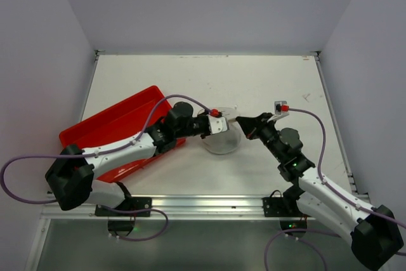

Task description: Unzip the laundry bag and remove the bra

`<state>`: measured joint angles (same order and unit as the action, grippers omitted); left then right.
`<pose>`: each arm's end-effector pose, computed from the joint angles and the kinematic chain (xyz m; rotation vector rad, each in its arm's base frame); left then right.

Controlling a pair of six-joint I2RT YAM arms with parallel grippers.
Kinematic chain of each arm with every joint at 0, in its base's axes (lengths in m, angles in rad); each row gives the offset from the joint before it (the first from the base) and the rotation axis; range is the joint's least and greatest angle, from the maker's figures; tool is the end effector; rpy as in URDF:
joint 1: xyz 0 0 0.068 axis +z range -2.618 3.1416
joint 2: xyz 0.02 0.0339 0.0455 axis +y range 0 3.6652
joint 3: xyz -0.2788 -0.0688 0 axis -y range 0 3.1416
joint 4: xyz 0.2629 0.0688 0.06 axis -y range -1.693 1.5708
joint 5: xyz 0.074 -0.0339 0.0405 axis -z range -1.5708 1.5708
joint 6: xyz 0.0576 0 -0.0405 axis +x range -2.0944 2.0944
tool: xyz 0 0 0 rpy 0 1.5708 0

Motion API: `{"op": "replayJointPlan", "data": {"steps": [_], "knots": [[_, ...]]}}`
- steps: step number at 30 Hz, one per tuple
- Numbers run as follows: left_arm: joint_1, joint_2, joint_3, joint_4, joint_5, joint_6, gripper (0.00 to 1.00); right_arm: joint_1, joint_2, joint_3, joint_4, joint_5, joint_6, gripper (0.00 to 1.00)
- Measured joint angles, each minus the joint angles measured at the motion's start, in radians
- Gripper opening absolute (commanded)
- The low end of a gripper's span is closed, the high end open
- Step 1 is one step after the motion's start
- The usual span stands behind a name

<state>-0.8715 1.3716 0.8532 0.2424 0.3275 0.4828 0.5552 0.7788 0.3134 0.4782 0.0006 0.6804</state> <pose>0.2089 -0.2772 0.2736 1.3436 1.3012 -0.5719 0.1827 0.1133 0.2467 0.1032 1.6388 0.9630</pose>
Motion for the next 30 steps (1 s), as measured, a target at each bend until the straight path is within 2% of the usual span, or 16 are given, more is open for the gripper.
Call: {"op": "replayJointPlan", "data": {"steps": [14,30], "knots": [[0.0,-0.101,-0.081,0.027,0.016,0.009,0.0,-0.077,0.132,-0.003,0.067,0.026,0.008,0.0],[0.008,-0.15,-0.11,0.026,0.066,0.045,0.0,-0.173,0.323,0.012,0.274,-0.185,0.087,0.0]]}}
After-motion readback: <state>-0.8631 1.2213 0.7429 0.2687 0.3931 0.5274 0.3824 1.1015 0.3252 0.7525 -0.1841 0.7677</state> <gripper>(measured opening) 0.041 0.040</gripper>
